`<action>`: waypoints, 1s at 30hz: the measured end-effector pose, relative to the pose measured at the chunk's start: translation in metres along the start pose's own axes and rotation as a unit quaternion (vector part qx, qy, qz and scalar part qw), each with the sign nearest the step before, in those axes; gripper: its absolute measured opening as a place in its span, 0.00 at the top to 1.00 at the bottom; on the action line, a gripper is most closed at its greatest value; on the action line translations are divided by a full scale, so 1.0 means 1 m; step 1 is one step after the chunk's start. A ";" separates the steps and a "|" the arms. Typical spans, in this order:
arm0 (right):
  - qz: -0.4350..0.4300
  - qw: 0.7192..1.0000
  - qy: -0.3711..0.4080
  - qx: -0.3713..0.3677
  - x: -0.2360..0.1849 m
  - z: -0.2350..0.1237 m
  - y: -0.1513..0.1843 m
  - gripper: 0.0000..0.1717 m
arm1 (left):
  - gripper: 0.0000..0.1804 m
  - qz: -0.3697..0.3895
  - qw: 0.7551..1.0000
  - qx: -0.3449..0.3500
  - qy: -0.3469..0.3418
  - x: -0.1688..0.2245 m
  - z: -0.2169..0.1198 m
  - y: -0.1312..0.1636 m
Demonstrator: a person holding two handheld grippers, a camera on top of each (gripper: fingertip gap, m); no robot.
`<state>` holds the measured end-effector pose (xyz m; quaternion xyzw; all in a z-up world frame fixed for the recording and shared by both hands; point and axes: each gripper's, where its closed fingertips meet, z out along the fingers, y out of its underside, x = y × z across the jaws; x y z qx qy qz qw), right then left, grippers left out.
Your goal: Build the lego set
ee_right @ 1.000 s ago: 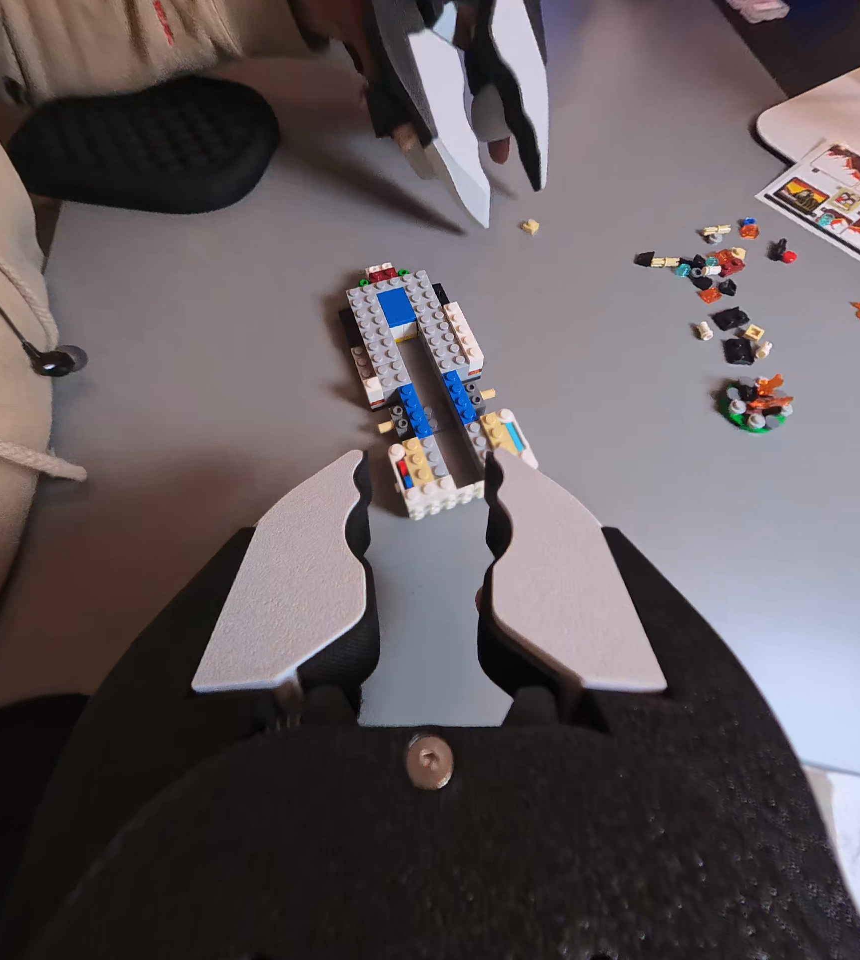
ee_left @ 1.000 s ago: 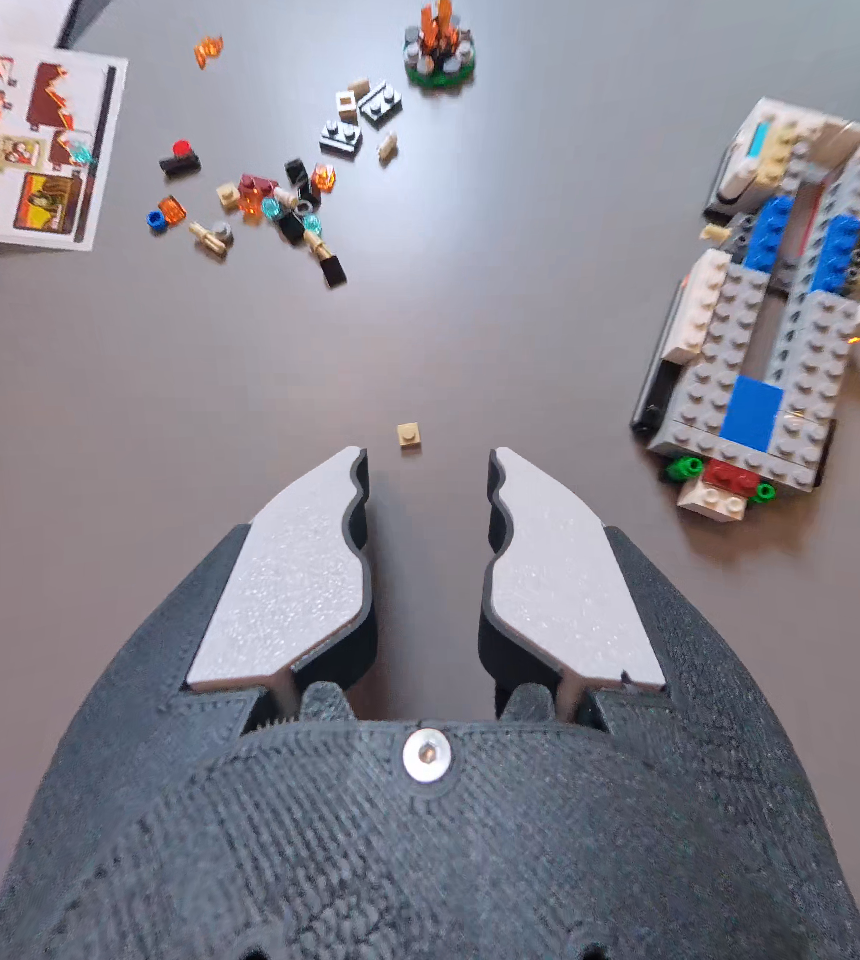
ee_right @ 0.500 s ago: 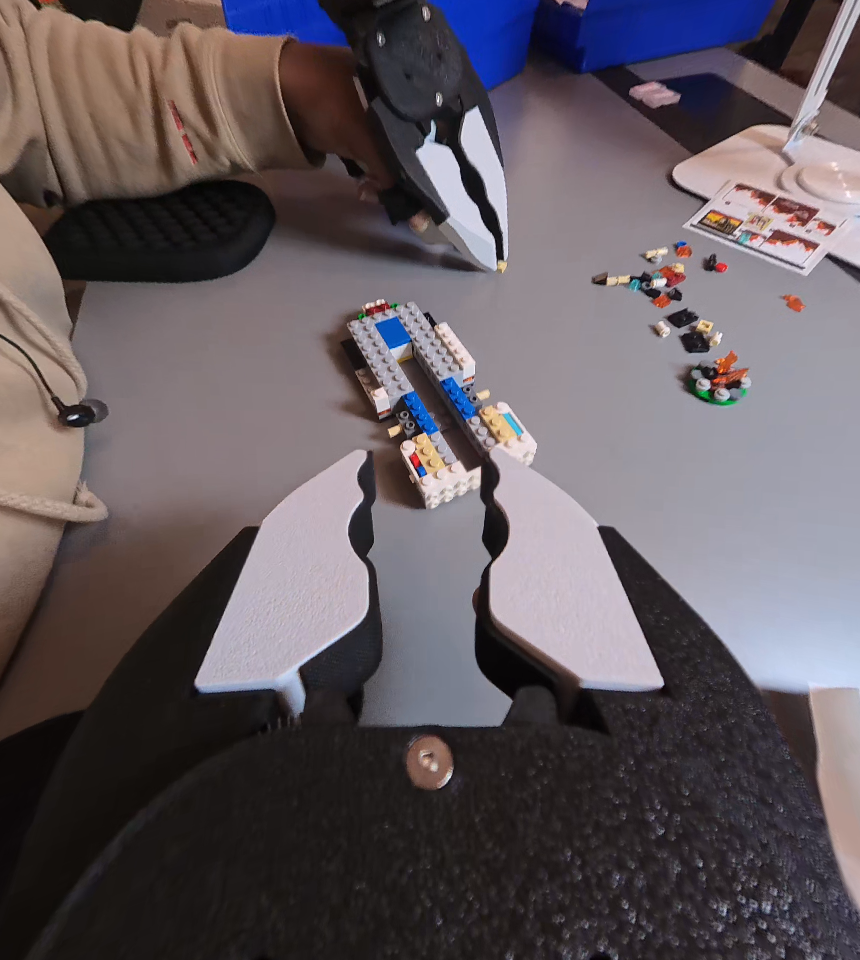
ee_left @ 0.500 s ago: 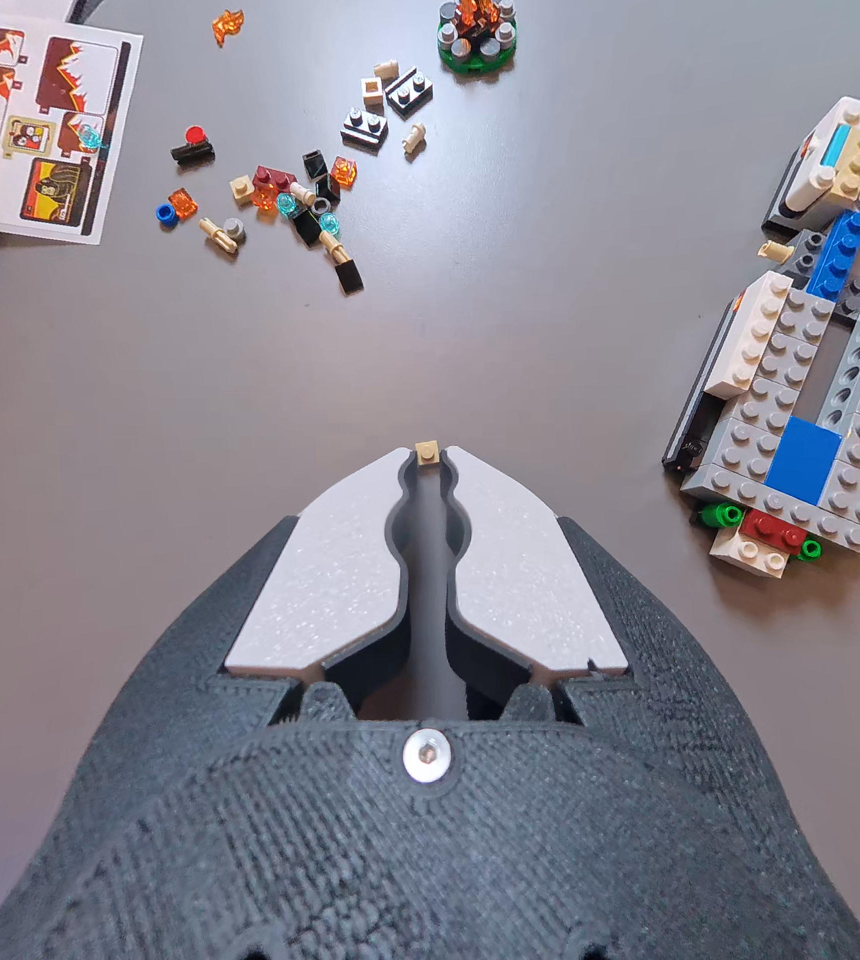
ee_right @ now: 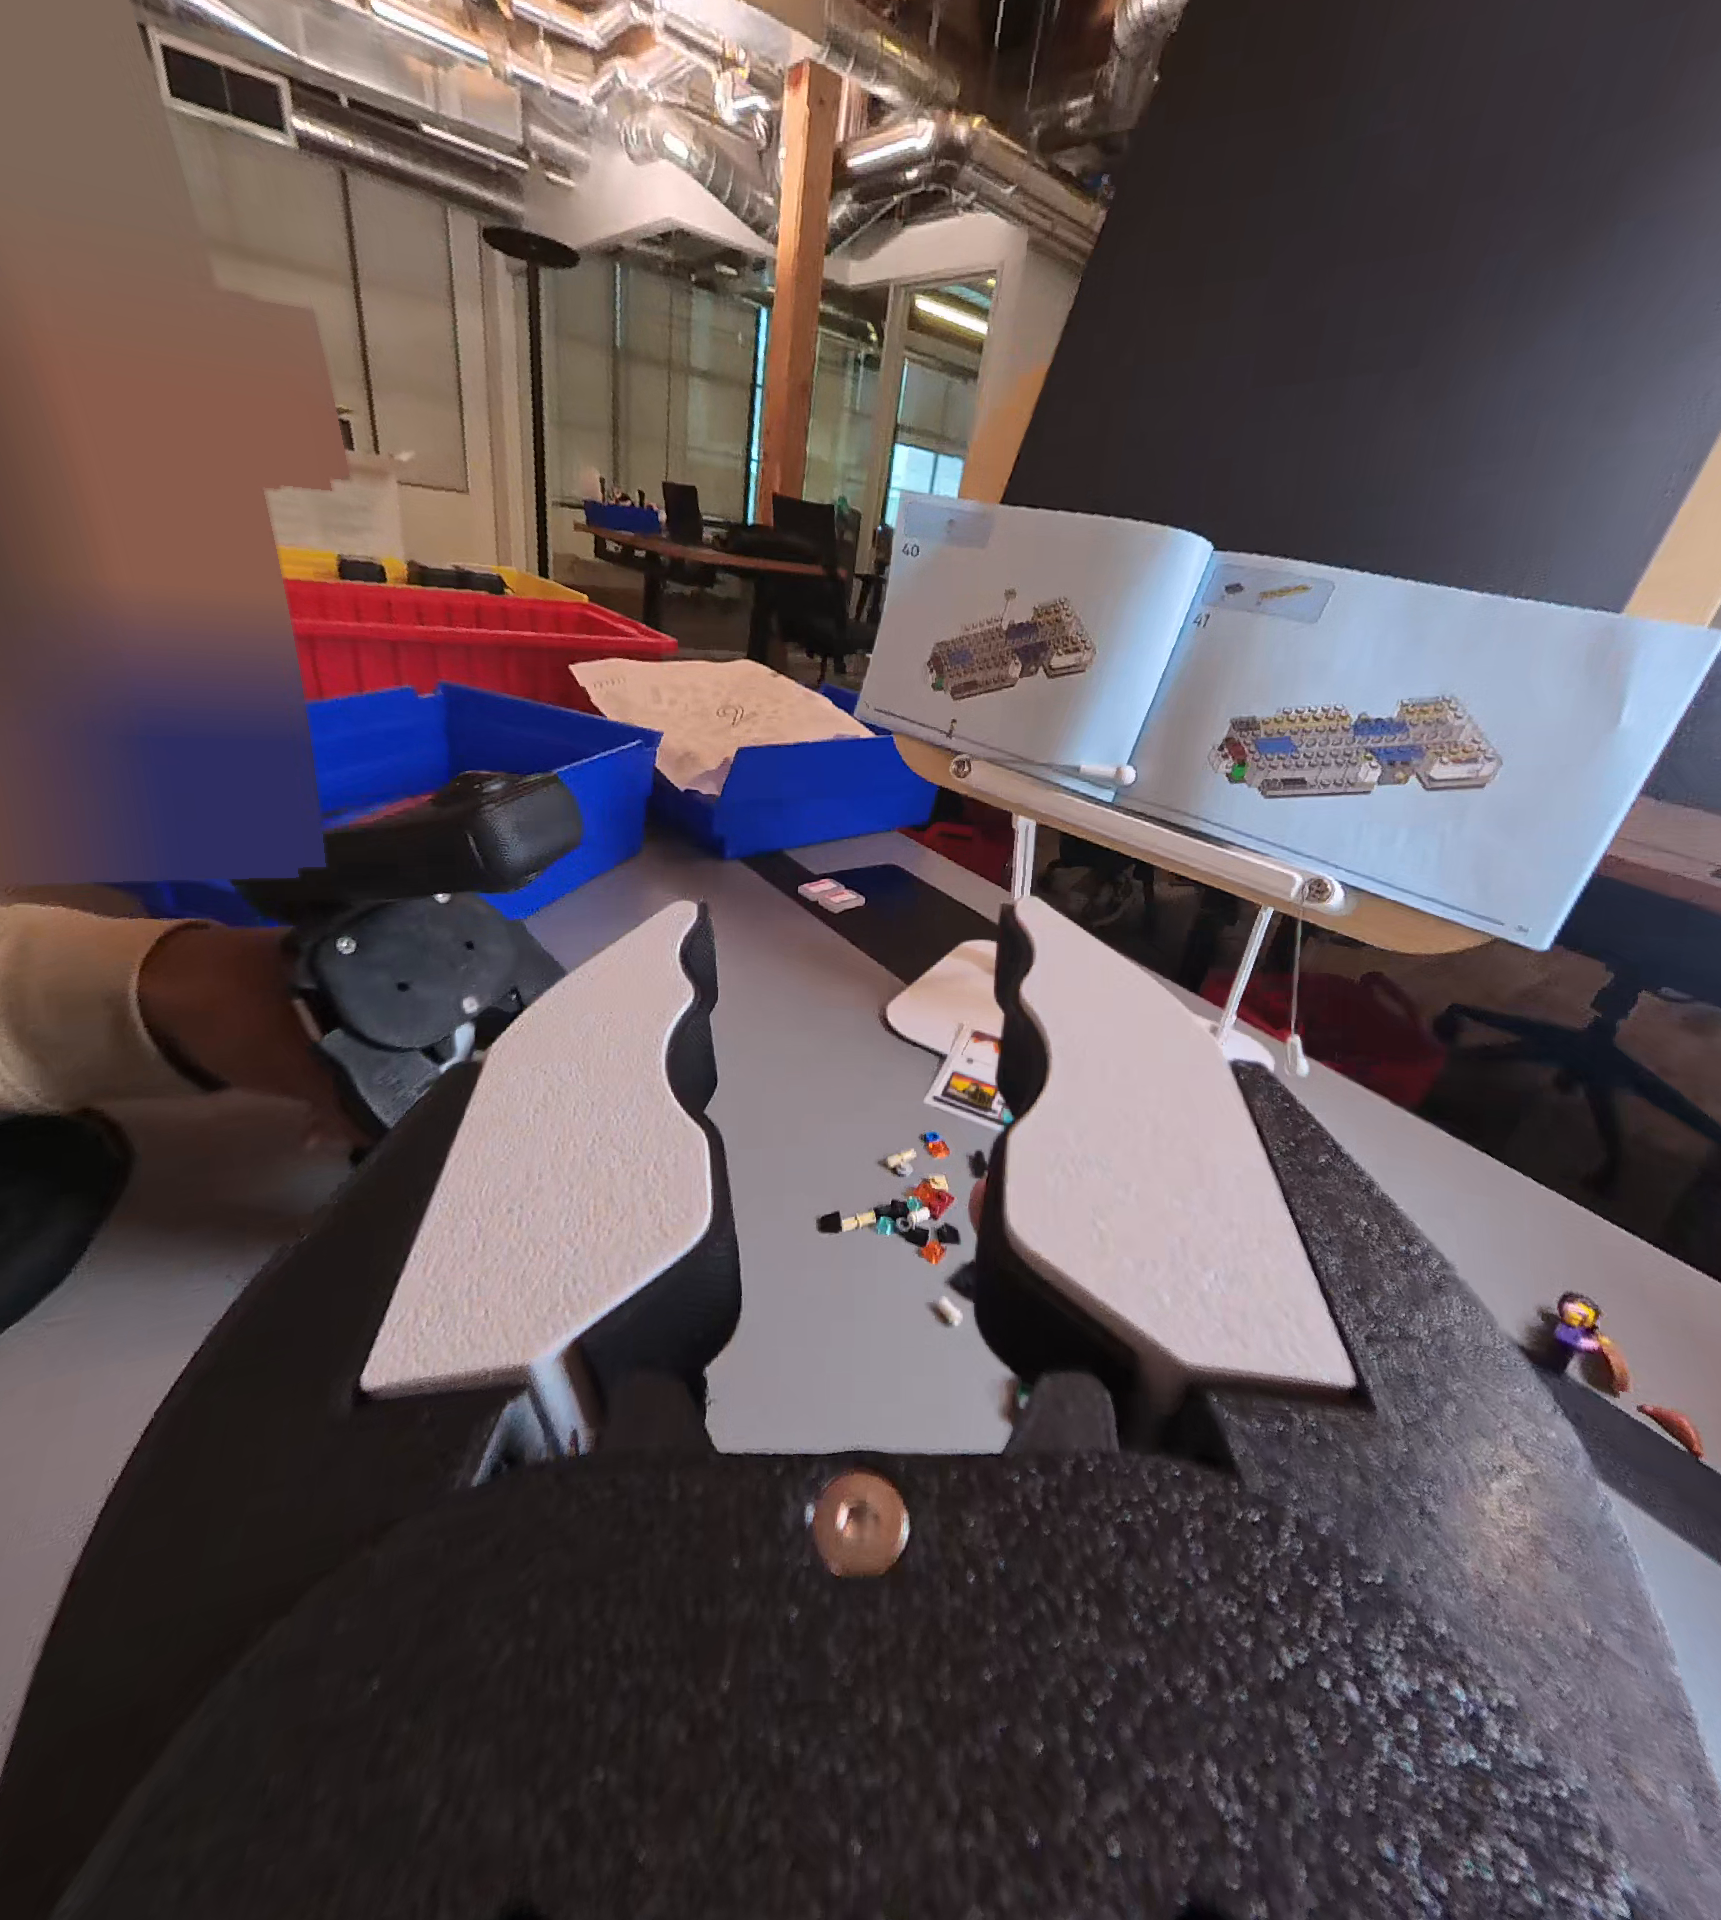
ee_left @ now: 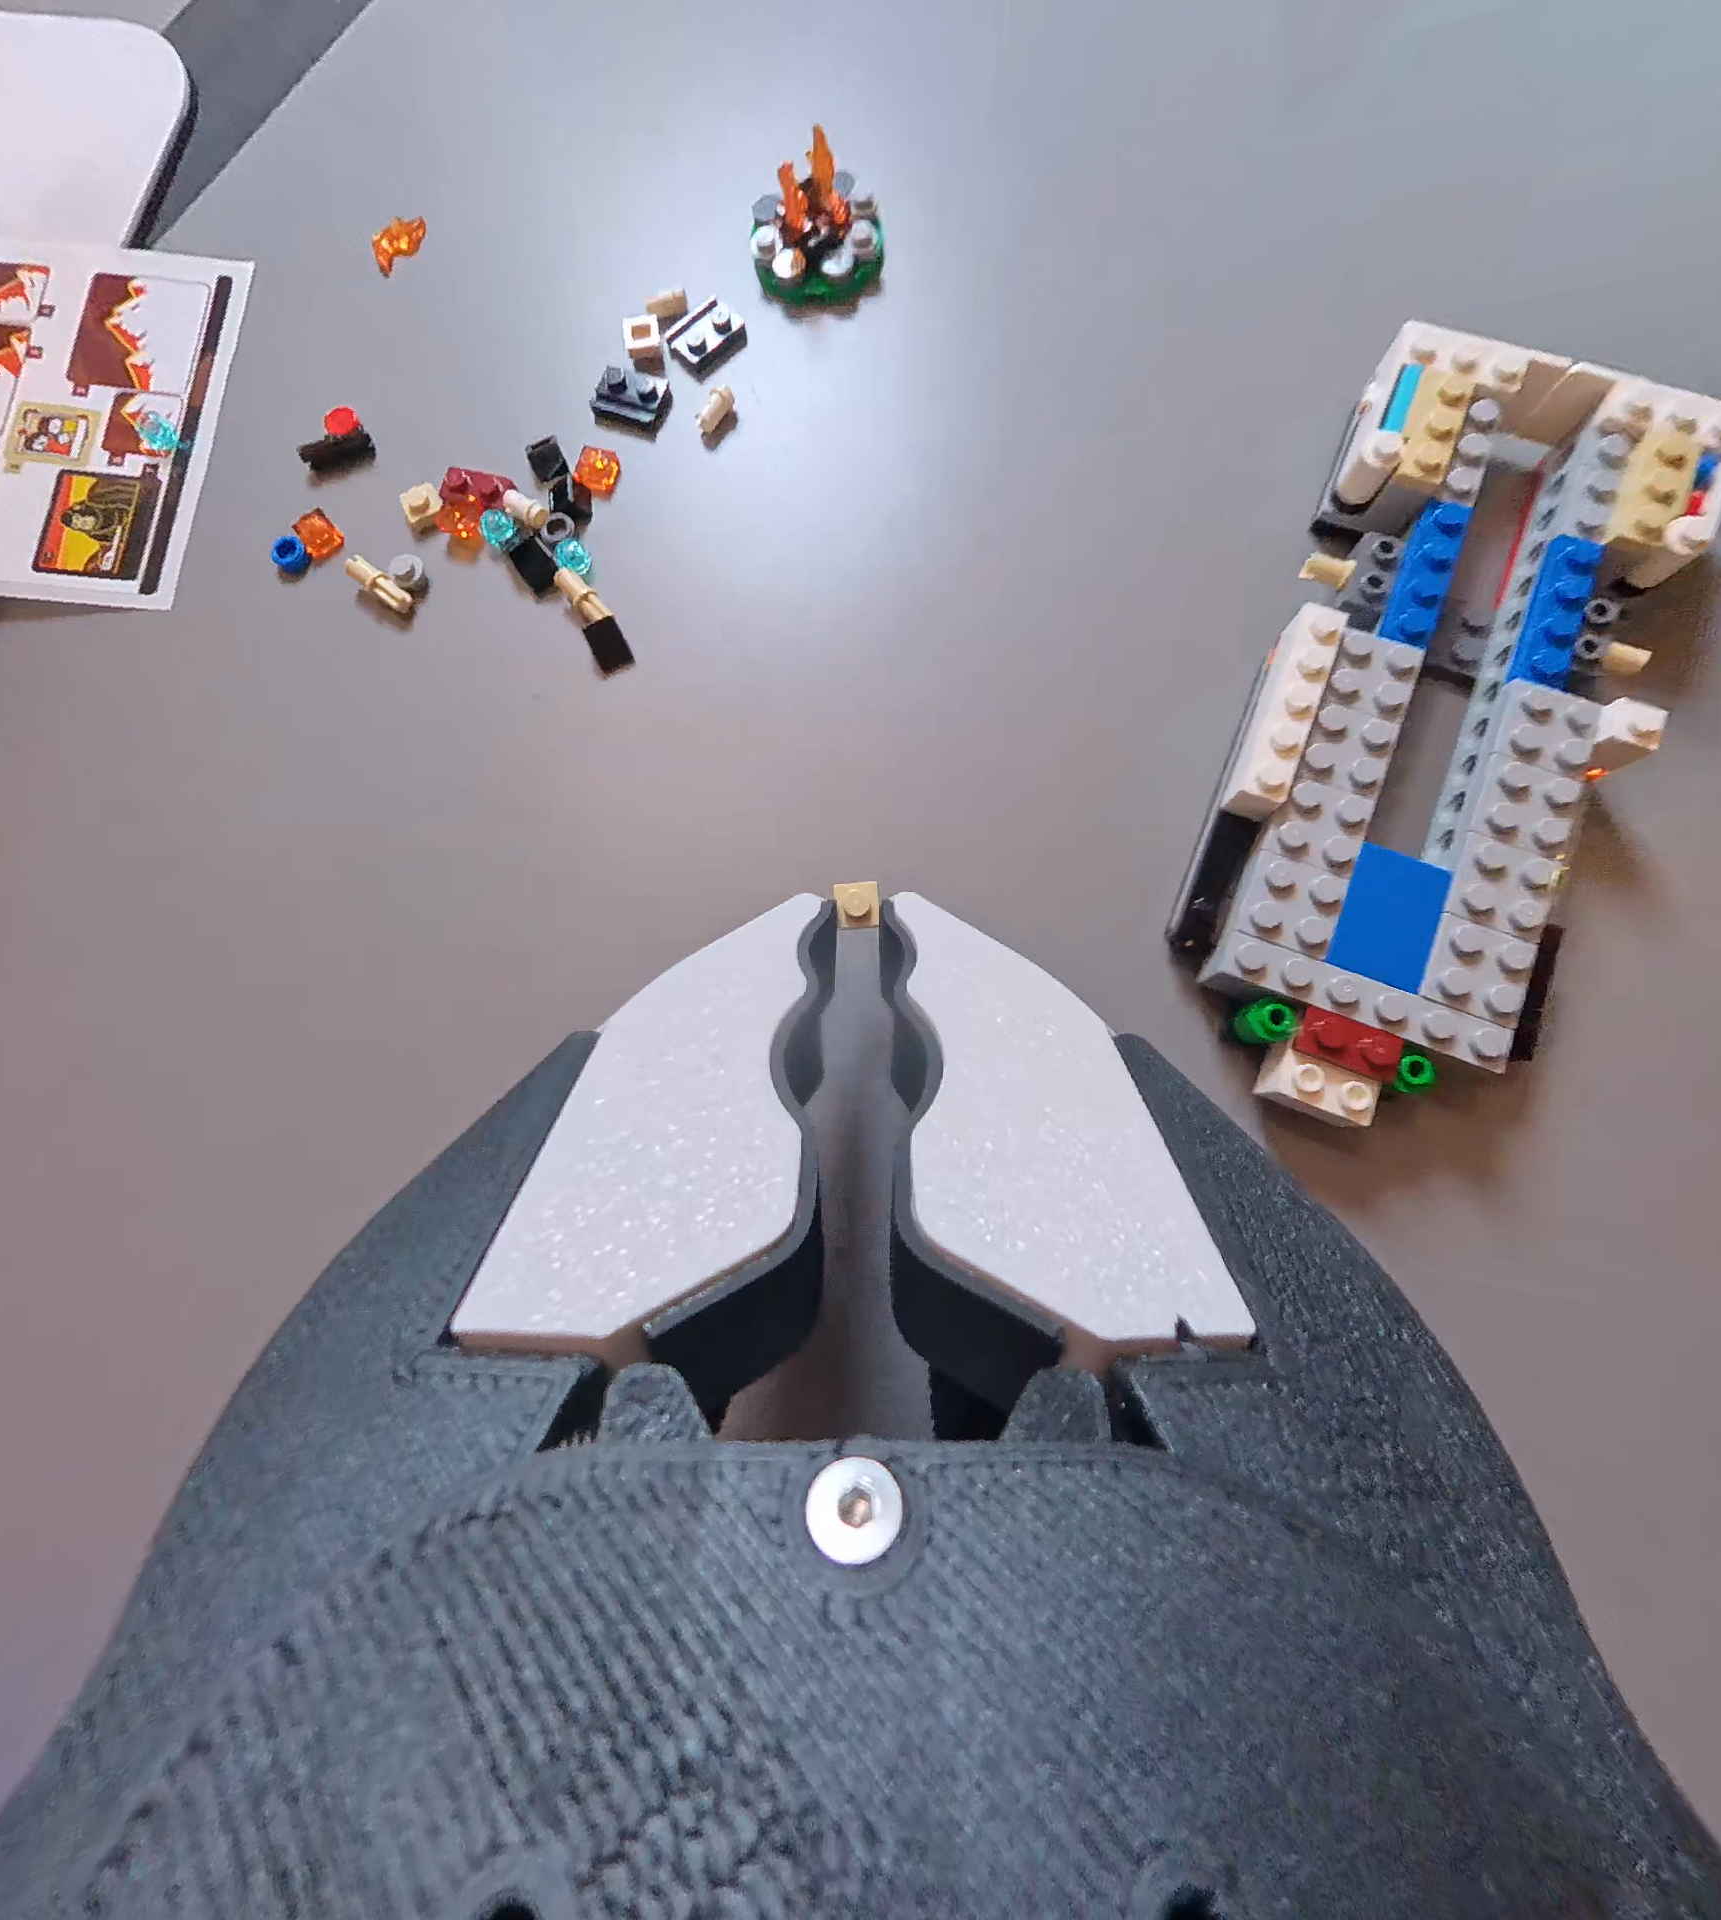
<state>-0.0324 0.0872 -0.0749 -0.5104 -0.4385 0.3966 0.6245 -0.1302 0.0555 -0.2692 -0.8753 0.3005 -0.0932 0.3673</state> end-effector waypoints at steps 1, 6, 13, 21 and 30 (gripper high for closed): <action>0.001 1.000 0.003 0.005 0.000 0.005 -0.002 0.69 | 0.96 0.001 1.000 0.007 0.003 0.003 -0.003 -0.003; 0.009 1.000 0.012 0.010 0.002 0.017 -0.005 0.69 | 0.96 0.010 0.999 0.029 0.014 0.014 -0.013 -0.013; 0.012 0.999 0.021 -0.021 0.013 0.010 0.010 0.68 | 0.96 0.017 0.998 0.052 0.039 0.030 -0.021 -0.025; 0.032 0.986 -0.011 -0.161 0.019 -0.041 0.094 0.68 | 0.96 0.023 0.996 0.057 0.069 0.042 -0.018 -0.031; 0.056 0.977 -0.037 -0.201 0.008 -0.082 0.130 0.72 | 0.96 0.077 0.990 0.033 0.114 0.069 0.006 -0.043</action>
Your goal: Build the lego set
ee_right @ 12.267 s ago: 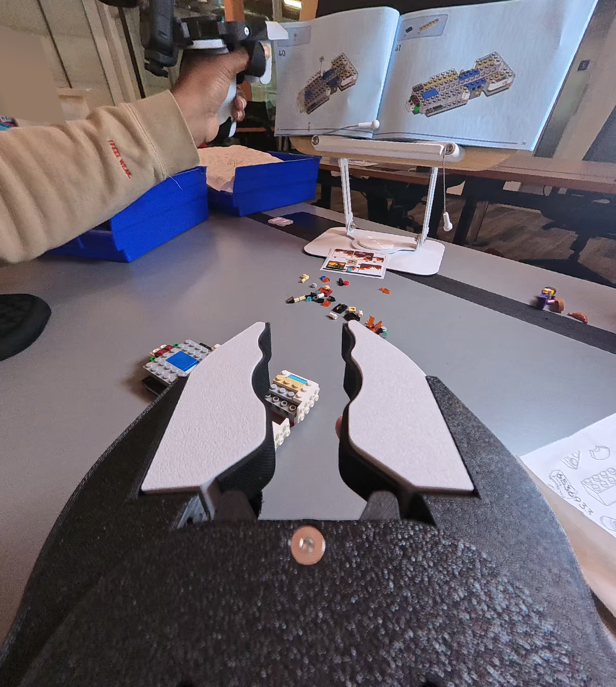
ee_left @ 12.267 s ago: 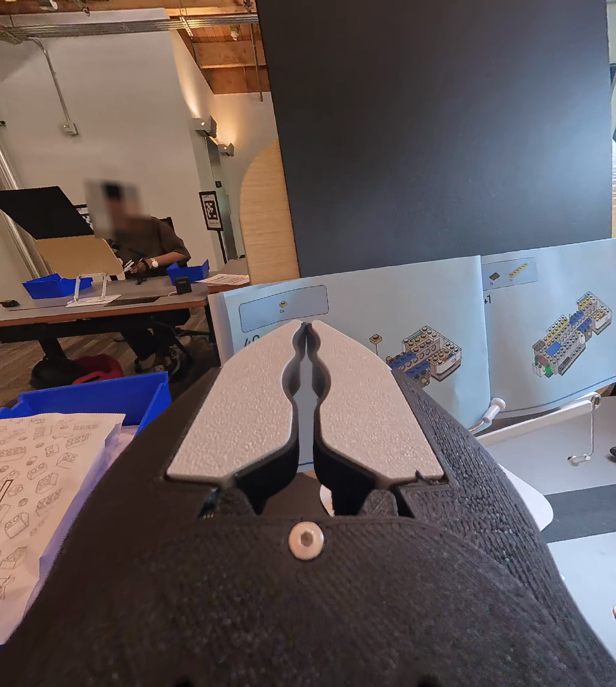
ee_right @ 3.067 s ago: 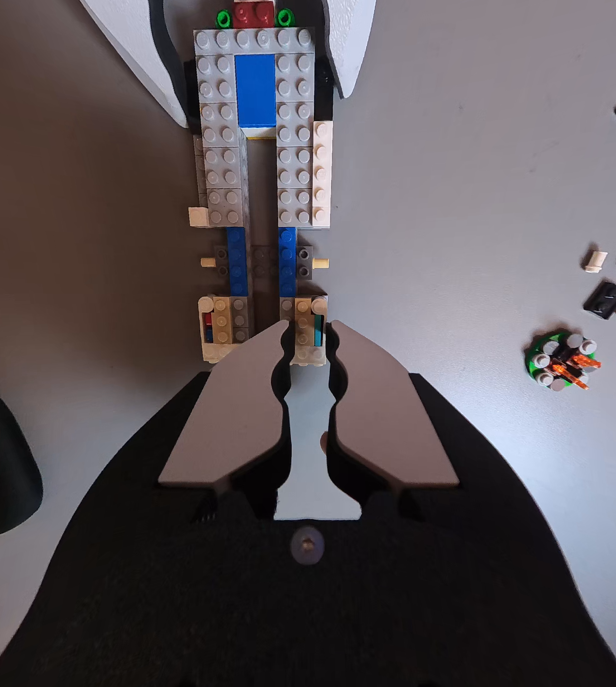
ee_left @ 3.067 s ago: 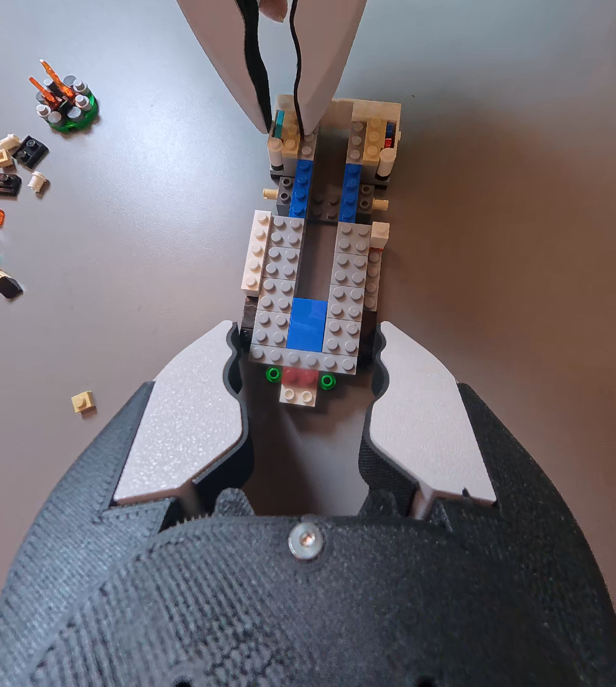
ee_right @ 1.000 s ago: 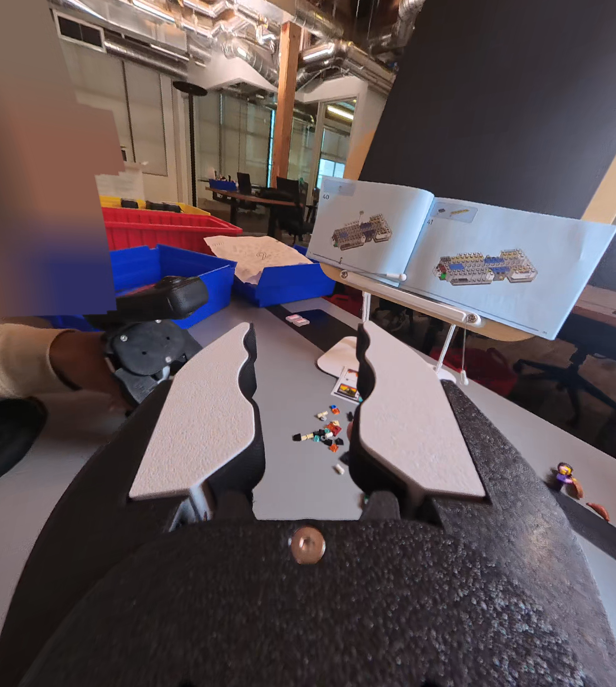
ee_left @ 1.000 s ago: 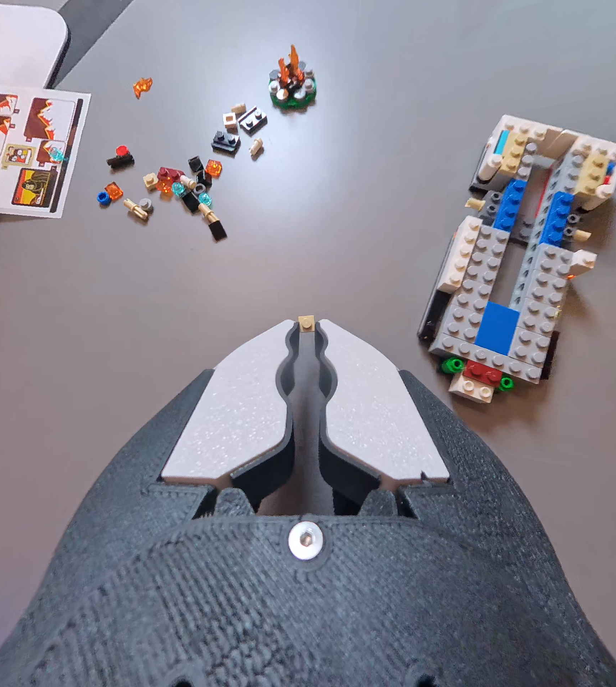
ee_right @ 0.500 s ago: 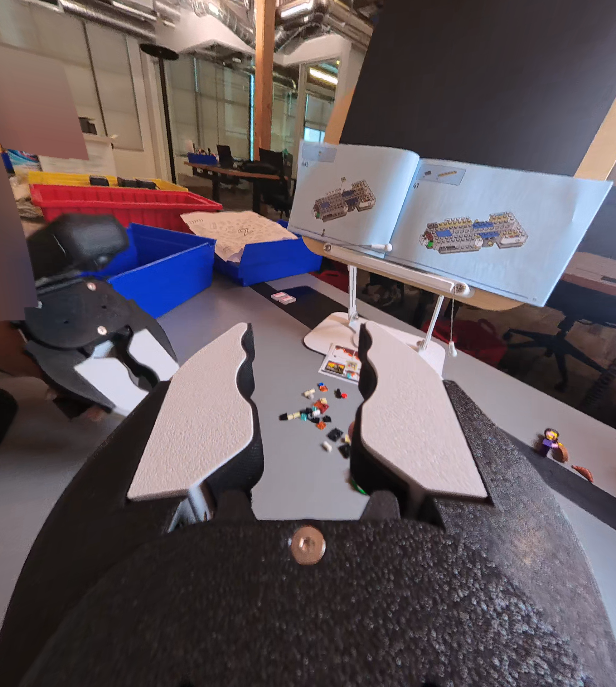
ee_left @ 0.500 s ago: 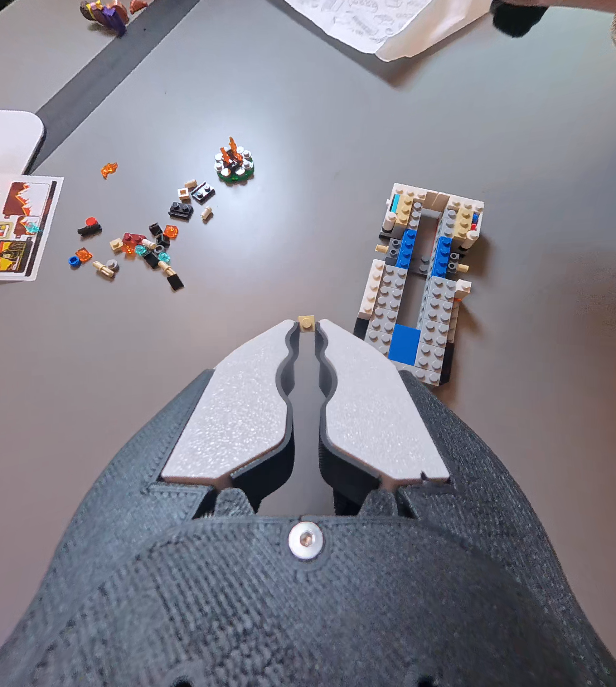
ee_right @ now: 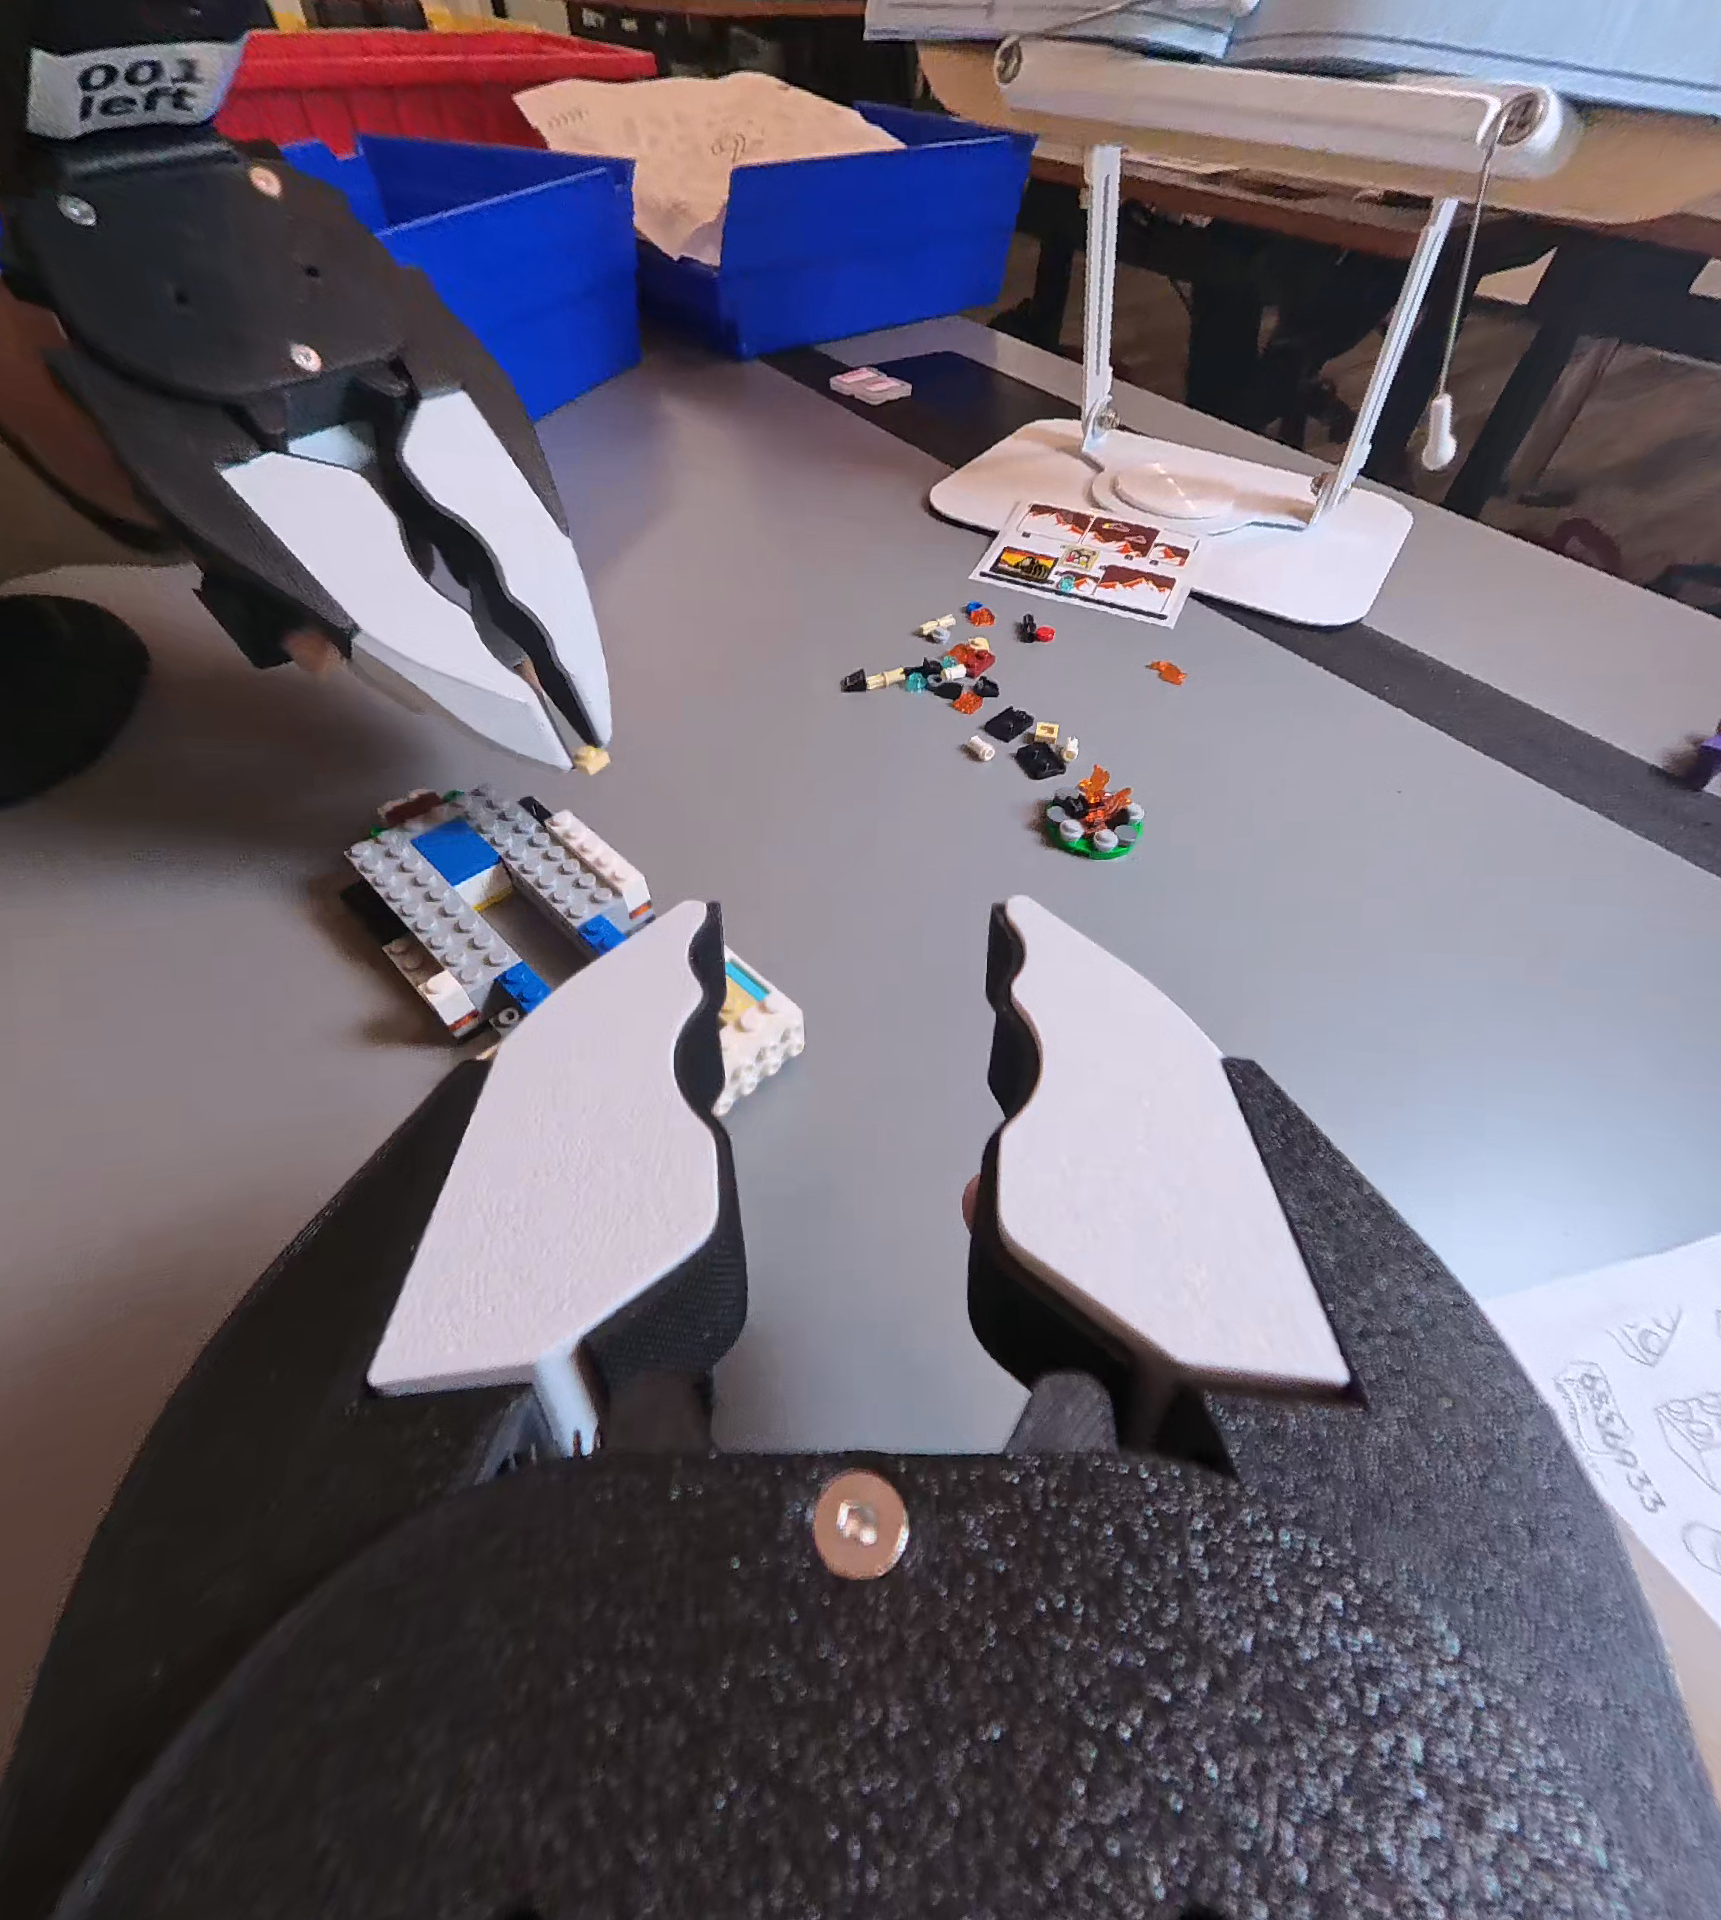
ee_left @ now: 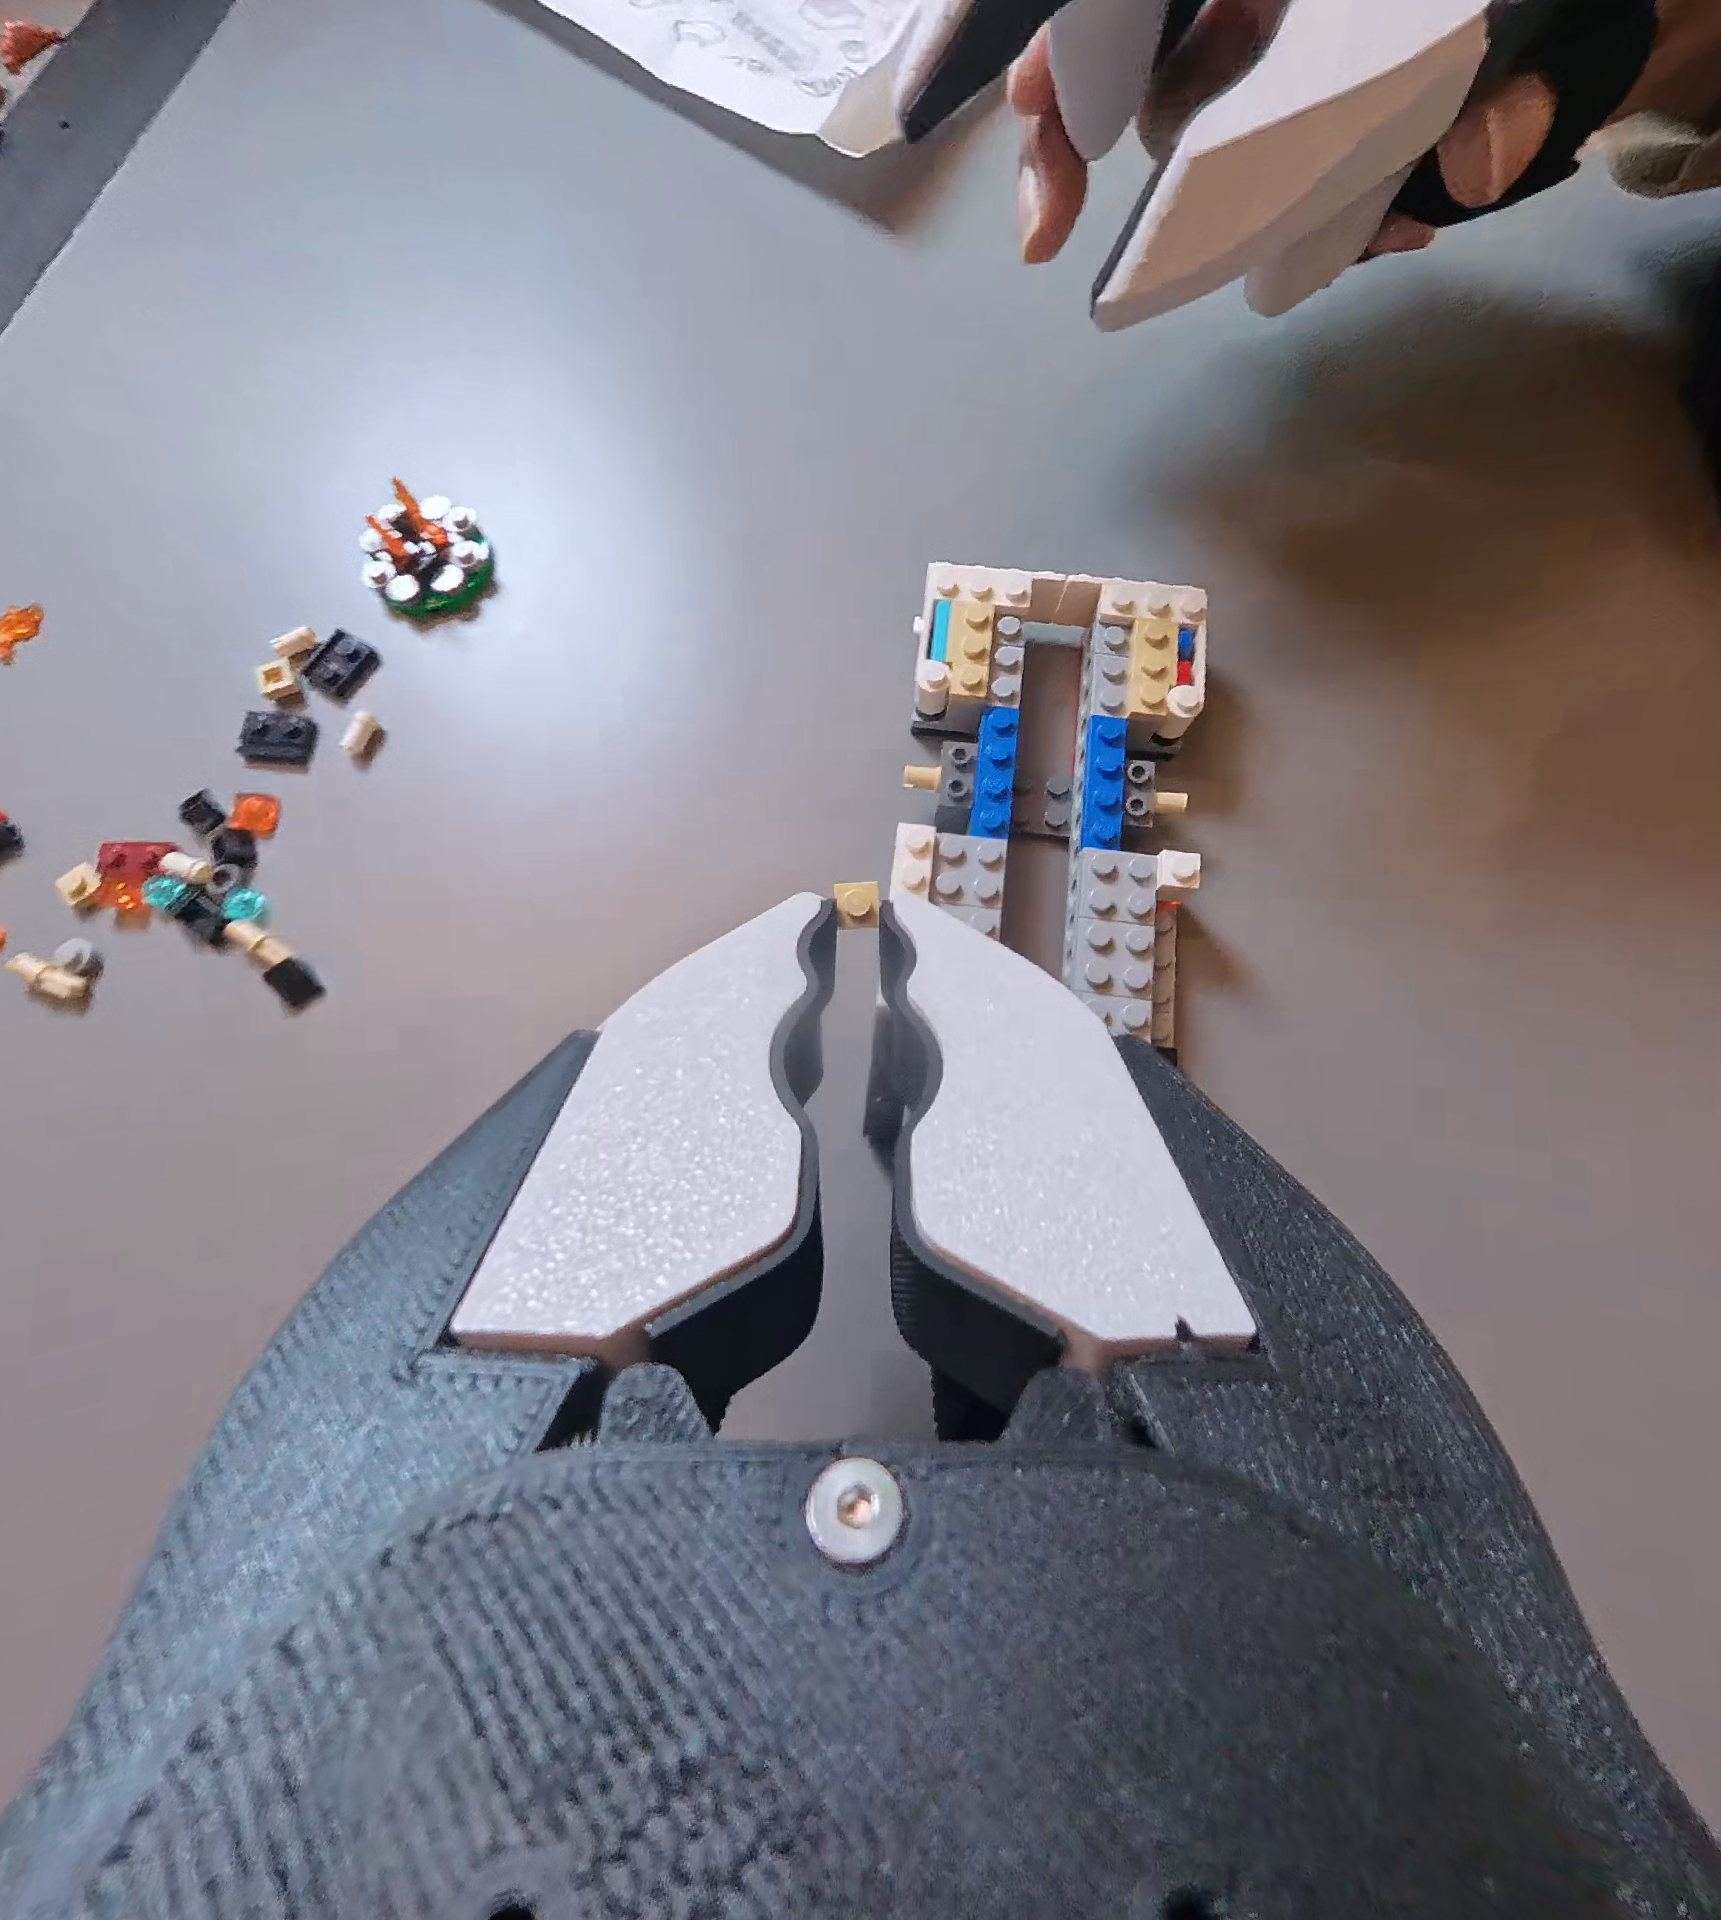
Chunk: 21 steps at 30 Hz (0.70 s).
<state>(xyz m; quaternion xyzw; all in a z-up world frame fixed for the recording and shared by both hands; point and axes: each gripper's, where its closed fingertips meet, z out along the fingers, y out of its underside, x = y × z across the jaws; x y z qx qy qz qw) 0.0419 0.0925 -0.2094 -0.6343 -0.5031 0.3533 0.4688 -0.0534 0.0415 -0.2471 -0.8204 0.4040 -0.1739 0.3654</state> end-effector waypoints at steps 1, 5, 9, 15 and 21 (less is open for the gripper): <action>-0.003 1.000 -0.004 -0.003 -0.001 0.000 0.001 0.72 | 0.96 0.003 1.000 -0.004 0.010 0.003 0.004 -0.002; -0.003 1.000 -0.024 -0.006 -0.007 0.001 0.003 0.72 | 0.96 0.030 0.999 -0.022 0.038 0.014 0.015 -0.007; 0.001 0.999 -0.033 -0.008 -0.009 0.000 0.006 0.72 | 0.96 0.053 0.996 -0.045 0.051 0.020 0.022 -0.005; 0.005 0.999 -0.040 -0.009 -0.010 -0.001 0.007 0.72 | 0.96 0.085 0.993 -0.067 0.048 0.022 0.027 0.000; 0.005 0.999 -0.045 -0.011 -0.013 0.000 0.007 0.72 | 0.93 0.090 0.992 -0.075 0.043 0.021 0.028 0.002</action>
